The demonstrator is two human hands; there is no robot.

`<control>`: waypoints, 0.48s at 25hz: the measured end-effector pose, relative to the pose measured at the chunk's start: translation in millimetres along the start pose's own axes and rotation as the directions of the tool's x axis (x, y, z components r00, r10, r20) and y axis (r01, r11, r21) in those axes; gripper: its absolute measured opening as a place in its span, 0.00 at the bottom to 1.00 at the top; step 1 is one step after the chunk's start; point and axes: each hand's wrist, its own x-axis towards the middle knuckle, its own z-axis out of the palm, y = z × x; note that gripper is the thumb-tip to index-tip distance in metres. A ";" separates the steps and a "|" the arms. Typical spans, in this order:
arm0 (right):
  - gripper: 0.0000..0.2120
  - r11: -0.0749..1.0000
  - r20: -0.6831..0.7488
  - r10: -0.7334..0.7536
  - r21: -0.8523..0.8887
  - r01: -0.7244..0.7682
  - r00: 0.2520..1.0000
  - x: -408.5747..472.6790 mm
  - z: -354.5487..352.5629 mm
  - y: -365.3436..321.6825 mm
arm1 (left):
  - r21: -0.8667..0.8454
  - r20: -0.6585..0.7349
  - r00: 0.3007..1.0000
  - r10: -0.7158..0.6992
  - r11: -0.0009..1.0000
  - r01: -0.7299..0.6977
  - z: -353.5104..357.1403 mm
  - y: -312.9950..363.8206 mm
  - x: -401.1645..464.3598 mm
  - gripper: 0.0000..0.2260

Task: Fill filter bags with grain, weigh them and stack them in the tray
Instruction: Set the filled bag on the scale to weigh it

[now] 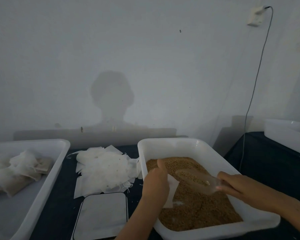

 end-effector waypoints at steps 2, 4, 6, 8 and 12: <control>0.14 1.000 0.034 -0.029 -0.001 0.029 0.999 -1.7 -4.2 -6.2 | -0.014 -0.007 1.000 -0.006 1.000 0.006 -0.9 -0.8 -0.2 0.07; 0.13 0.999 0.056 -0.043 -0.014 0.044 0.998 -0.6 -7.5 -11.4 | -0.013 -0.024 1.000 0.003 1.000 -0.003 -1.5 -1.1 0.4 0.03; 0.09 0.997 0.072 -0.036 -0.062 0.041 0.997 2.2 -11.6 -15.5 | -0.003 -0.033 0.999 0.013 1.000 -0.013 0.0 -1.8 0.9 0.05; 0.07 0.989 0.086 -0.027 -0.143 0.039 0.996 4.8 -18.1 -19.6 | 0.000 -0.034 0.999 0.021 1.000 -0.021 0.8 -2.6 0.3 0.06; 0.10 0.963 0.138 -0.004 -0.265 0.041 0.990 12.9 -33.9 -28.1 | -0.017 -0.027 0.996 0.084 0.996 -0.085 1.6 -2.8 -1.7 0.06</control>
